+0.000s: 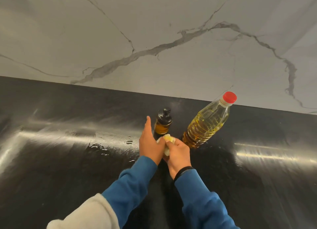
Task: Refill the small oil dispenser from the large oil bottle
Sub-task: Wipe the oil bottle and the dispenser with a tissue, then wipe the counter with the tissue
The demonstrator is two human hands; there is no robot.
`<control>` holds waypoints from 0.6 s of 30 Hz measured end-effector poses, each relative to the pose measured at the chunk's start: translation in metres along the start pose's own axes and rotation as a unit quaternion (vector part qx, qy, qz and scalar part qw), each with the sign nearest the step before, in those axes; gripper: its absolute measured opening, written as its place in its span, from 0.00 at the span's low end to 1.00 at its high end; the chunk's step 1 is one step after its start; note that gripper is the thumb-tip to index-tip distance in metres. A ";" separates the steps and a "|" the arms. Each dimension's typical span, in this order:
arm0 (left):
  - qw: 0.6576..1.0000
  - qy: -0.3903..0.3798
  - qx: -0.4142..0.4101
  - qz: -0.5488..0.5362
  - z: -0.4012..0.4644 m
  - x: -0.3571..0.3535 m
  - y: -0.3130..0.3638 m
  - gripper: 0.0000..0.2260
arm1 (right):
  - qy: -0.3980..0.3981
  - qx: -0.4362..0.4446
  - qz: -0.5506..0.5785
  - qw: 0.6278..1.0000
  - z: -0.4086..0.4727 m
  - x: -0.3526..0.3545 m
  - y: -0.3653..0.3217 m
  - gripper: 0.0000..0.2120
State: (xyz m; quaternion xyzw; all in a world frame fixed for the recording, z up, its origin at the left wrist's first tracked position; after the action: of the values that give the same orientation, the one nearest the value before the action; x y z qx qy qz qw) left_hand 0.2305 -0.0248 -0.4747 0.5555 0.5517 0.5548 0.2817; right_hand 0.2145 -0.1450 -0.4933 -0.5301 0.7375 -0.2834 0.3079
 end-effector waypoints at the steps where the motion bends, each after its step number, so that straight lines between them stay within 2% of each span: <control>1: 1.000 0.004 -0.005 -0.005 -0.015 0.006 -0.004 0.40 | -0.009 0.021 -0.032 0.999 -0.008 -0.002 0.001 0.10; 3: 1.000 0.007 -0.013 -0.010 -0.046 0.021 -0.015 0.38 | -0.014 0.106 -0.156 0.982 -0.020 -0.001 -0.002 0.13; 4: 1.000 0.009 -0.015 -0.002 -0.061 0.030 -0.022 0.38 | -0.008 0.168 -0.249 0.954 -0.026 -0.001 -0.006 0.16; 7: 1.000 0.022 -0.013 0.016 -0.101 0.060 -0.042 0.36 | 0.001 0.324 -0.498 0.805 -0.031 -0.011 -0.007 0.23; 9: 0.999 0.035 -0.010 0.013 -0.121 0.078 -0.052 0.36 | -0.018 0.327 -0.629 0.705 -0.021 -0.020 0.012 0.26; 11: 0.998 0.058 -0.001 0.005 -0.140 0.098 -0.063 0.35 | -0.039 0.302 -0.721 0.622 -0.016 -0.028 0.039 0.29; 13: 0.997 0.077 0.005 0.007 -0.153 0.114 -0.071 0.35 | -0.040 0.320 -0.744 0.586 -0.022 -0.032 0.056 0.36; 15: 0.995 0.098 0.011 0.007 -0.165 0.128 -0.080 0.35 | -0.039 0.349 -0.736 0.579 -0.034 -0.035 0.062 0.40; 18: 0.993 0.114 0.019 -0.005 -0.176 0.139 -0.089 0.34 | -0.056 0.311 -0.760 0.568 -0.033 -0.033 0.072 0.42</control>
State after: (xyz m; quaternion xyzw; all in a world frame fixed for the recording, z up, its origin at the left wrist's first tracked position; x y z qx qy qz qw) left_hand 0.0090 0.0716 -0.4750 0.4914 0.5934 0.6023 0.2087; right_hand 0.1538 -0.0905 -0.5203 -0.7816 -0.0895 -0.5946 0.1658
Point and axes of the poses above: each hand's wrist, its own z-axis towards the middle knuckle, its own x-axis out of the back of the hand, y = z × x, the point moved 8 cm from there along z, towards the middle knuckle, and after that the axes turned 2 degrees about -y, right-handed, at the moved point
